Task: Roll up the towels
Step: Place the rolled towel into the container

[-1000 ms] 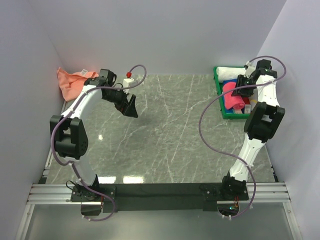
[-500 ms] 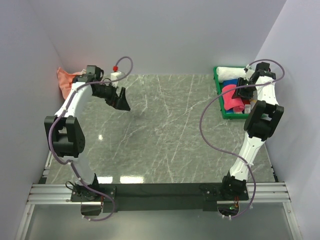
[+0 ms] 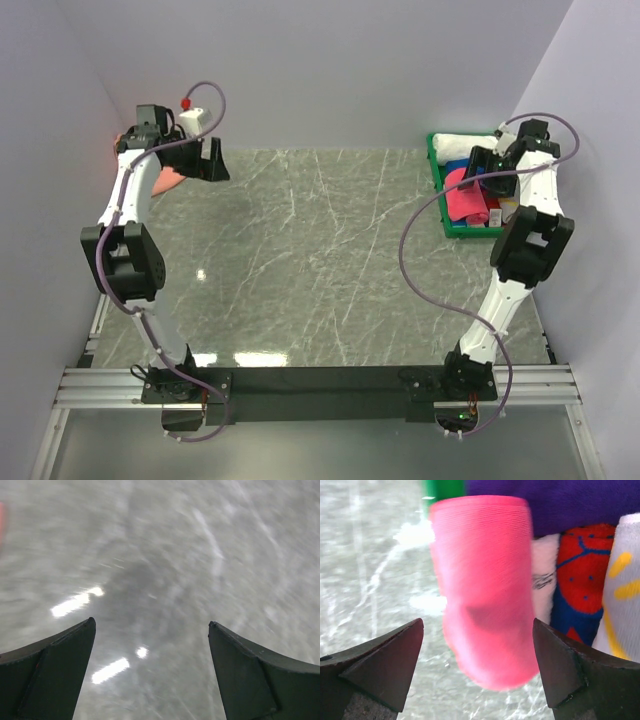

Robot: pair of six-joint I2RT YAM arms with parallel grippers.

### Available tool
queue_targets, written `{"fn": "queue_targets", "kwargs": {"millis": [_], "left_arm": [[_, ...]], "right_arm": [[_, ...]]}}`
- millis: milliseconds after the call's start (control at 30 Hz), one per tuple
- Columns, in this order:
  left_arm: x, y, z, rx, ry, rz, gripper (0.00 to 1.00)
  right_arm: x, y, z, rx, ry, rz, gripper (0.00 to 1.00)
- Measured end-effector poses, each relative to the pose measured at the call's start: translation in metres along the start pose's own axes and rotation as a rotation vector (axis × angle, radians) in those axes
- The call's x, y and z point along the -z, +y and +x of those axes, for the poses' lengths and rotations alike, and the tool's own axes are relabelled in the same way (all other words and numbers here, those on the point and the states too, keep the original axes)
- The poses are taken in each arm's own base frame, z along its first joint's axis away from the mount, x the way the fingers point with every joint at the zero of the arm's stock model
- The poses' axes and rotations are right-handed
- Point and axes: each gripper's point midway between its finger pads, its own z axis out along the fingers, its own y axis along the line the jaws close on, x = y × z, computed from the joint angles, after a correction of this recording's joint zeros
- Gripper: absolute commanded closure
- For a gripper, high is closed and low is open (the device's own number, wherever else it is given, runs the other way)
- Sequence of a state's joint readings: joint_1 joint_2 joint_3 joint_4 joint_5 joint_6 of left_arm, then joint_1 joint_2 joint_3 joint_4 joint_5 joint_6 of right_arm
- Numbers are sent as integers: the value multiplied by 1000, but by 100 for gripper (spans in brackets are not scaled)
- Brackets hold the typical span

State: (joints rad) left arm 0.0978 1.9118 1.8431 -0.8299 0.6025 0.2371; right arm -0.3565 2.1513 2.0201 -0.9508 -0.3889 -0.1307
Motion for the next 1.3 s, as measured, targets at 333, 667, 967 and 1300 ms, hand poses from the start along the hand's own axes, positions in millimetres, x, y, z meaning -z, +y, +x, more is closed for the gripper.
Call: {"fn": "queue_targets", "kwargs": {"millis": [333, 667, 967, 1300], "left_arm": [[-32, 158, -35, 0, -61, -412, 1], [-71, 221, 36, -60, 116, -521, 1], [-68, 171, 57, -1, 122, -382, 0], [18, 47, 34, -16, -42, -301, 0]], "right_arm": [[86, 56, 19, 166, -108, -71, 3], [105, 53, 72, 383, -65, 14, 2], [92, 70, 109, 446, -36, -2, 1], [56, 135, 138, 525, -2, -111, 1]]}}
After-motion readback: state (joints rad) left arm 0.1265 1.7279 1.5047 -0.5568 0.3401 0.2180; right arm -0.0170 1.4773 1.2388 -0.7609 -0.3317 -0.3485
